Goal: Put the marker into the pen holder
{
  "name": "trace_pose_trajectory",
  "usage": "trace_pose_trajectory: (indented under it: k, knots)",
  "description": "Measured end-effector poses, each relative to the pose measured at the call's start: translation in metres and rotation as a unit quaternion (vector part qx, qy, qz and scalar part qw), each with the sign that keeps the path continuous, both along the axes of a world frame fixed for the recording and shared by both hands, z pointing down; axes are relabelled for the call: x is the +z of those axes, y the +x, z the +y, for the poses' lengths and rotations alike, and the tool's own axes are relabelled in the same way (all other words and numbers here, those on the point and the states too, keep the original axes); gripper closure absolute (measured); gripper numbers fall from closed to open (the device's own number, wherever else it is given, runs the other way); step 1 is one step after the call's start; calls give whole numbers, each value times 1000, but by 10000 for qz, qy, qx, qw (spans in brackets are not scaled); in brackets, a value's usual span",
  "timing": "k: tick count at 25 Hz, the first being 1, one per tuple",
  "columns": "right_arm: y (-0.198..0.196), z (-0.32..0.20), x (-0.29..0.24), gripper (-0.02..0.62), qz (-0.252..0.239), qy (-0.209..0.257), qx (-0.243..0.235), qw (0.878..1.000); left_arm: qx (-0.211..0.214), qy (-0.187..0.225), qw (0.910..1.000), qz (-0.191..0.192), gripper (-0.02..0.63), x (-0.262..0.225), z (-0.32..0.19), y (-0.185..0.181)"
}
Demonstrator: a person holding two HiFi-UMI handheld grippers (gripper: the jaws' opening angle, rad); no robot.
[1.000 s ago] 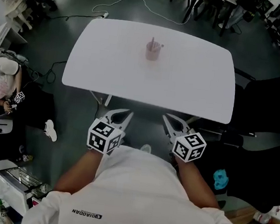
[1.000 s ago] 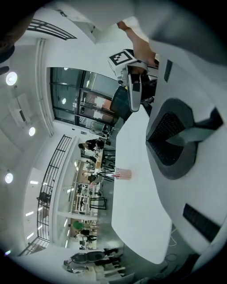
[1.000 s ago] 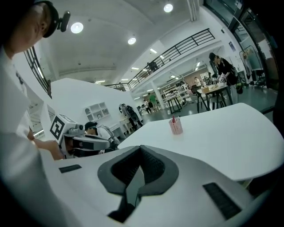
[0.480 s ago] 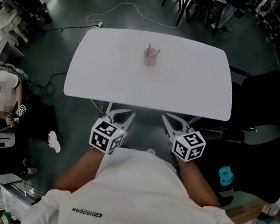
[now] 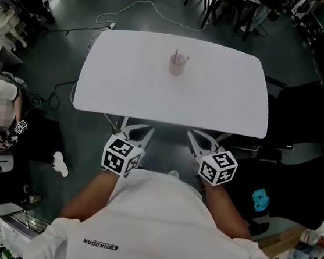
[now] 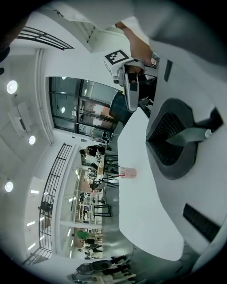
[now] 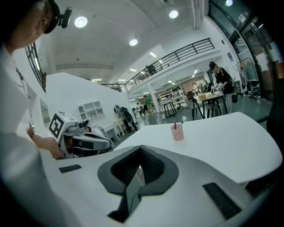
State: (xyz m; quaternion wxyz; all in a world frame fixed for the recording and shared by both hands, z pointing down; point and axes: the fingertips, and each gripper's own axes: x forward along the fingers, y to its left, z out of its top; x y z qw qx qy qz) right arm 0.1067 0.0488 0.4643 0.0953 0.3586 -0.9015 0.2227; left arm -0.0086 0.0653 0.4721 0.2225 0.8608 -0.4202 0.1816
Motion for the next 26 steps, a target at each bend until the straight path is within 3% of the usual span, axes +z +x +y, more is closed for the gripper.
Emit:
trace_pose_trajectory:
  k: [13, 26]
  knots:
    - [-10, -3, -1, 578, 26, 21, 218, 9998, 73, 4, 9999, 91, 580, -1, 6, -20]
    - [-16, 1, 4, 577, 100, -4, 145, 9998, 12, 37, 9999, 128, 580, 0, 7, -27]
